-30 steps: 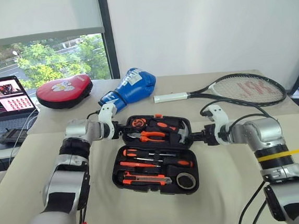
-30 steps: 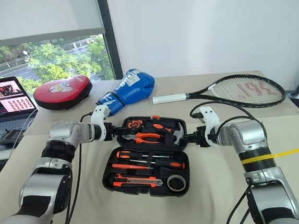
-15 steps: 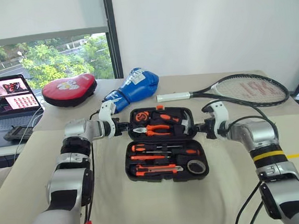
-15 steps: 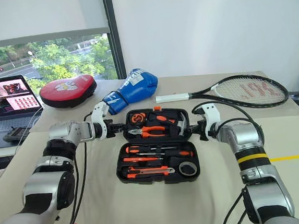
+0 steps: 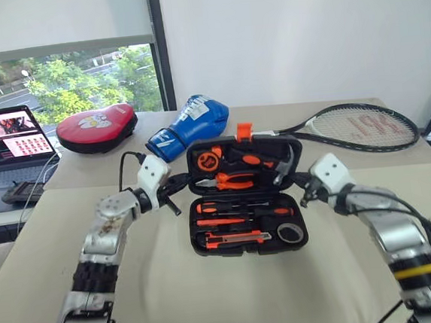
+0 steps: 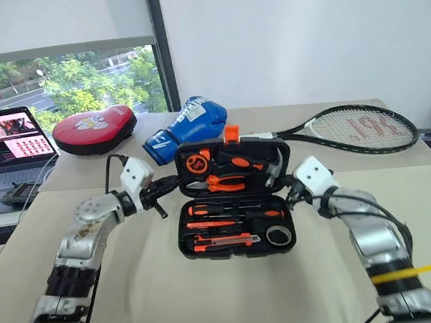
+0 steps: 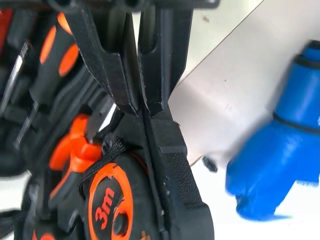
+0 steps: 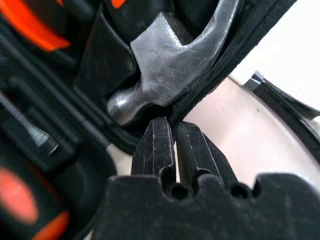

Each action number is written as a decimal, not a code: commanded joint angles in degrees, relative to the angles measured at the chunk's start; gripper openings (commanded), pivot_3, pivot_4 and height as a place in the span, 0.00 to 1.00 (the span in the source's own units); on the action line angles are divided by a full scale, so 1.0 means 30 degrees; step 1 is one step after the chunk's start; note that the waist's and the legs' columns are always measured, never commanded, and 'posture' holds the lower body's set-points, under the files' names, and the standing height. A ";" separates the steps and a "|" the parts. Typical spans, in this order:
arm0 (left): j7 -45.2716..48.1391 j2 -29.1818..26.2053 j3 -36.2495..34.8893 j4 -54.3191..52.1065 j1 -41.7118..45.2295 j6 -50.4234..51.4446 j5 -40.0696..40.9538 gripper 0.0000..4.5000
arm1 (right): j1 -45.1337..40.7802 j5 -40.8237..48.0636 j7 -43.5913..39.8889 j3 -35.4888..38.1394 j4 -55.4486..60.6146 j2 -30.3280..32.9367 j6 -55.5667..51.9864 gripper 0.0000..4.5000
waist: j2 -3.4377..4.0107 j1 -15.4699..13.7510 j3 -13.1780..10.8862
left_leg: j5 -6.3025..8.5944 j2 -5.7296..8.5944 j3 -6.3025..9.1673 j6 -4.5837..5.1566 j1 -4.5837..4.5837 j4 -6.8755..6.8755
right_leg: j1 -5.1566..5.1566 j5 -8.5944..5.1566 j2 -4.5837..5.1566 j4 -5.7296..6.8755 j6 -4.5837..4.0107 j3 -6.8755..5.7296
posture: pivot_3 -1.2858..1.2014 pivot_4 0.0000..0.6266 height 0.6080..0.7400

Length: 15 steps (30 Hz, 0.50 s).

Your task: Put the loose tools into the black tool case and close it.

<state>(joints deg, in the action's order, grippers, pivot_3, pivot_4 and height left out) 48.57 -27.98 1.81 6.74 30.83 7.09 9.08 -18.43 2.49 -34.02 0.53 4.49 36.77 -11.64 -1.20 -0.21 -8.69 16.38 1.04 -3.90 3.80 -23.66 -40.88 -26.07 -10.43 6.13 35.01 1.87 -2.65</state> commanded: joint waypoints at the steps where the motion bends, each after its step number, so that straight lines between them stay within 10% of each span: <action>1: 0.1380 -0.0588 0.0978 -0.2129 -0.0690 -0.1751 -0.0139 0.01 | 0.2778 -0.0670 -0.0578 0.0116 0.5066 0.1026 0.1144 0.00 | 0.0002 -0.0108 -0.0002 | -0.0005 0.0002 -0.0004 0.0008 0.0013 -0.0021 | 0.0008 0.0000 0.0006 -0.0007 -0.0002 0.0013 | 0.52 0.24 1.00; 5: 0.3473 -0.2900 0.0198 -0.2941 -0.2850 -0.1746 0.0787 0.00 | 0.7001 -0.1840 -0.0703 0.2156 0.7650 0.2767 0.1568 0.22 | 0.0007 -0.0134 -0.0002 | -0.0007 -0.0012 -0.0008 0.0031 0.0208 0.0022 | 0.0176 -0.0008 0.0013 -0.0005 -0.0015 0.0051 | 0.52 0.24 1.00; 12: 0.4555 -0.5076 -0.1284 -0.2506 -0.4649 -0.0657 0.1806 0.55 | 1.2767 -0.2484 -0.2657 0.4520 0.9593 0.4502 0.0857 0.76 | -0.0001 -0.0242 -0.0021 | 0.0161 -0.0040 -0.0040 0.0272 0.0469 -0.0001 | 0.0417 -0.0035 0.0034 0.0000 -0.0026 0.0107 | 0.52 0.24 1.00; 15: 0.5120 -0.5766 -0.1817 -0.2195 -0.5101 0.1066 0.2754 0.63 | 1.3986 0.1077 -0.3482 0.6486 1.2219 0.3598 -0.3098 0.73 | 0.0001 -0.0349 -0.0021 | 0.0150 -0.0048 -0.0015 0.0264 0.0457 -0.0011 | 0.0415 -0.0036 0.0039 0.0001 -0.0029 0.0092 | 0.52 0.24 1.00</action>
<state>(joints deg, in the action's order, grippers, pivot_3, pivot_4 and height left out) 62.98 -44.68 -1.66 0.85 15.29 6.86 14.16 23.70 -0.85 -43.07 14.69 34.64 48.52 -14.46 -1.20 -1.25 -8.75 16.83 0.87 -3.95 4.58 -22.27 -40.92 -24.81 -10.53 6.25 35.03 1.77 -2.35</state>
